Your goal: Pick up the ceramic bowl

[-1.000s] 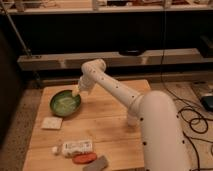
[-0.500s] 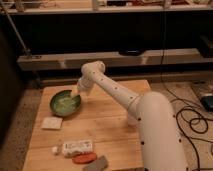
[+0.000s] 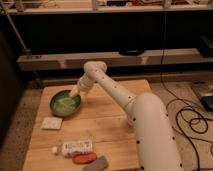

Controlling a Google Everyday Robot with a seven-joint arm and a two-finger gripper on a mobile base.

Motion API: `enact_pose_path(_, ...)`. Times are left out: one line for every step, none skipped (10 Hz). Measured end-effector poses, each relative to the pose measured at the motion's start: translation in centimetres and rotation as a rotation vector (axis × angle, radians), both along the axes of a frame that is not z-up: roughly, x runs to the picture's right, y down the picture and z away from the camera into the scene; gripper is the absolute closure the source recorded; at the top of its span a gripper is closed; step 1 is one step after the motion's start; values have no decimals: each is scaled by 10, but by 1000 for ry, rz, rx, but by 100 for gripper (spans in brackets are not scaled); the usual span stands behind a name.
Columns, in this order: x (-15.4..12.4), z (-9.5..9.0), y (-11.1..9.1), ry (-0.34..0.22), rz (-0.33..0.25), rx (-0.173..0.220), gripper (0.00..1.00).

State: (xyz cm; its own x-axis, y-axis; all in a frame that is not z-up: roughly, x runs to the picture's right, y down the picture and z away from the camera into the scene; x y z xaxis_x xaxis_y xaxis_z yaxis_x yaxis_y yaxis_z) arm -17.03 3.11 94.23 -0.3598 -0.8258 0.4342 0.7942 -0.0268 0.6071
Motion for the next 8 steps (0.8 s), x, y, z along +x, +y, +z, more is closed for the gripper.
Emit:
enact_pose_path(-5, 4, 2, 0, -14, -10, 36)
enact_pose_path(-8, 7, 4, -4, -21, -22, 36)
enact_pose_path(-10, 11, 5, -11, -25, -32, 36)
enact_pose_path(-12, 14, 7, -20, -29, -43, 36)
enact_pose_path(-15, 18, 9, -40, -30, -57, 36)
enact_pose_path(-18, 19, 10, -61, -32, -59, 36)
enact_pose_path(-19, 21, 10, -78, -31, -62, 36)
enact_pose_path(-19, 21, 10, -81, -25, -55, 36)
